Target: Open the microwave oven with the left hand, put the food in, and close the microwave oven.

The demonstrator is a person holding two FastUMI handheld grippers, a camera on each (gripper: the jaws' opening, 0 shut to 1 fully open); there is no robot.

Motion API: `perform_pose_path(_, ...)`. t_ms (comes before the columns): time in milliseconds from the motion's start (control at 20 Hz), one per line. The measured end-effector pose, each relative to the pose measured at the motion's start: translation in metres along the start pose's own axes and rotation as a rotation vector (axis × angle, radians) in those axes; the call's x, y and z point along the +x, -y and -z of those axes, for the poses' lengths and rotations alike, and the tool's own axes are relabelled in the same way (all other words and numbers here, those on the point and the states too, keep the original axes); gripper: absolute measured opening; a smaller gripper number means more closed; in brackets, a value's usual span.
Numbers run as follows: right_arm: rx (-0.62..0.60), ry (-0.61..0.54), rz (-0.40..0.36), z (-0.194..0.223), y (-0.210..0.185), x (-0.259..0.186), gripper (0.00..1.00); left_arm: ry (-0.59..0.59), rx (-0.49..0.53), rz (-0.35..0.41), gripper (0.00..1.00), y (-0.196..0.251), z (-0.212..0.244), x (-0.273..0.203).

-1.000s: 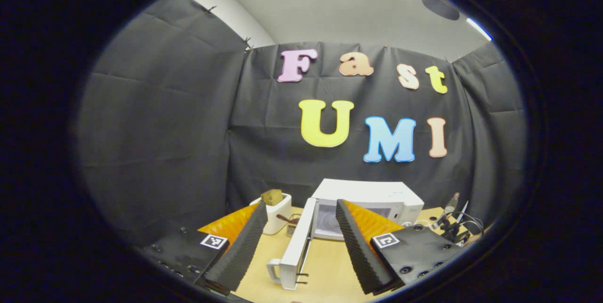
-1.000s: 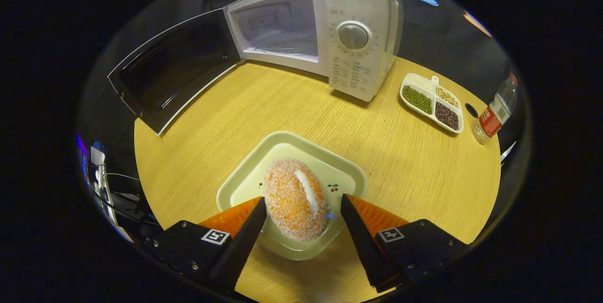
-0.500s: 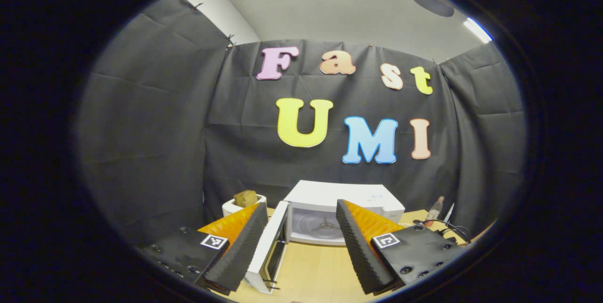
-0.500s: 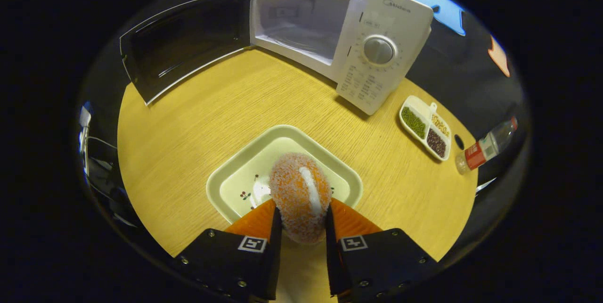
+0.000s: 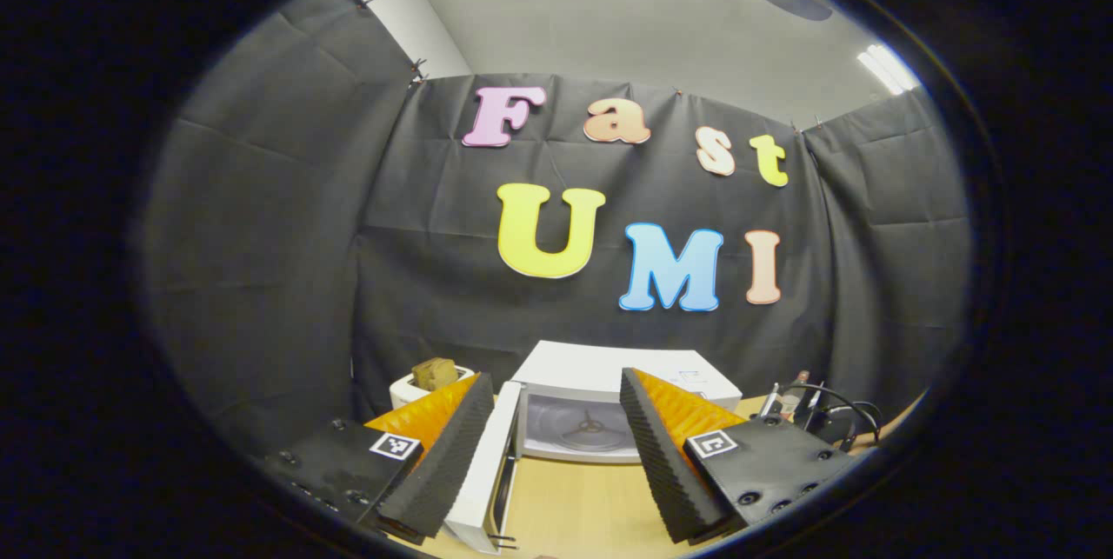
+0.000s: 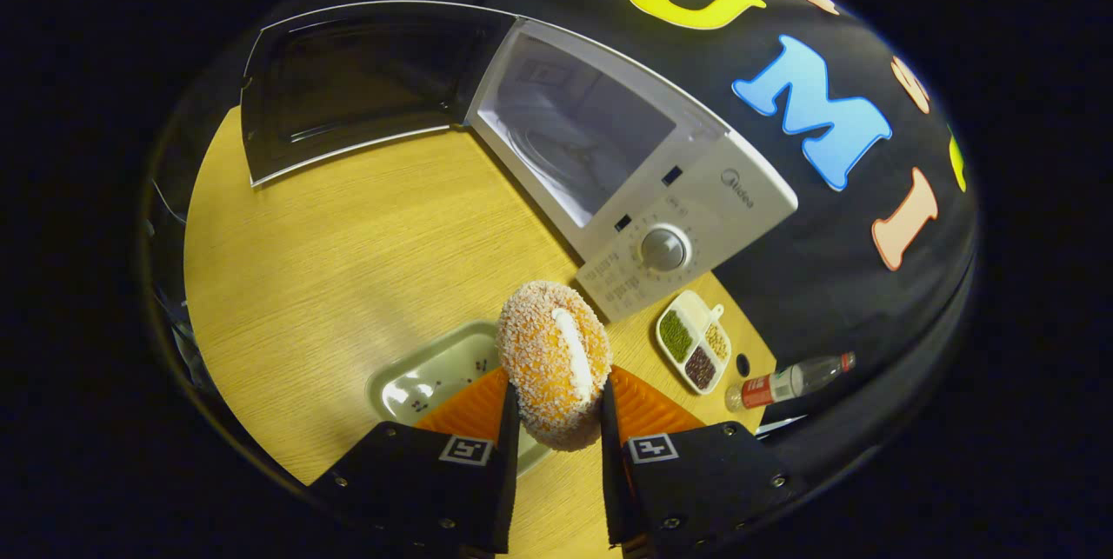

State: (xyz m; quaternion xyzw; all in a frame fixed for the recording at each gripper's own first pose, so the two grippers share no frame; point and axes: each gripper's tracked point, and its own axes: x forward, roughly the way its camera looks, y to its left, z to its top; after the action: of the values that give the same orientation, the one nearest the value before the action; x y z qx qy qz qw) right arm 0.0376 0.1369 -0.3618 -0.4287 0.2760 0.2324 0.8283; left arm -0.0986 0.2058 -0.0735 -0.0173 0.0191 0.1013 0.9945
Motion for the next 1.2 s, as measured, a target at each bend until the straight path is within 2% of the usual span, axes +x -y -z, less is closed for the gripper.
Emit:
perform_pose_path(200, -0.158, 0.082, 0.13, -0.047, 0.022, 0.015, 0.42, 0.006, -0.033, -0.054, 0.94, -0.029, 0.004, -0.013)
perform_pose_path(500, -0.304, 0.153, 0.221, -0.094, 0.032, 0.044, 0.42, -0.001, -0.051, -0.14, 0.93, -0.069, 0.009, -0.042)
perform_pose_path(550, -0.324, 0.162, 0.232, -0.1, 0.035, 0.051, 0.42, -0.008, -0.054, -0.144, 0.96, -0.073, 0.01, -0.045)
perform_pose_path(600, -0.339, 0.171, 0.242, -0.106, 0.036, 0.057, 0.42, -0.013, -0.057, -0.15, 0.93, -0.076, 0.011, -0.046)
perform_pose_path(650, -0.351, 0.176, 0.249, -0.113, 0.039, 0.067, 0.42, -0.015, -0.061, -0.156, 0.96, -0.079, 0.01, -0.048)
perform_pose_path(850, -0.375, 0.186, 0.27, -0.132, 0.038, 0.092, 0.42, -0.029, -0.046, -0.172, 0.96, -0.09, 0.01, -0.054)
perform_pose_path(1000, -0.396, 0.182, 0.278, -0.144, 0.038, 0.112, 0.42, -0.019, -0.037, -0.165, 0.94, -0.091, -0.001, -0.056)
perform_pose_path(1150, -0.403, 0.163, 0.273, -0.152, 0.036, 0.131, 0.42, -0.005, -0.016, -0.159, 0.96, -0.092, -0.01, -0.053)
perform_pose_path(1200, -0.41, 0.159, 0.274, -0.156, 0.036, 0.136, 0.42, -0.001, -0.011, -0.154, 0.94, -0.091, -0.015, -0.052)
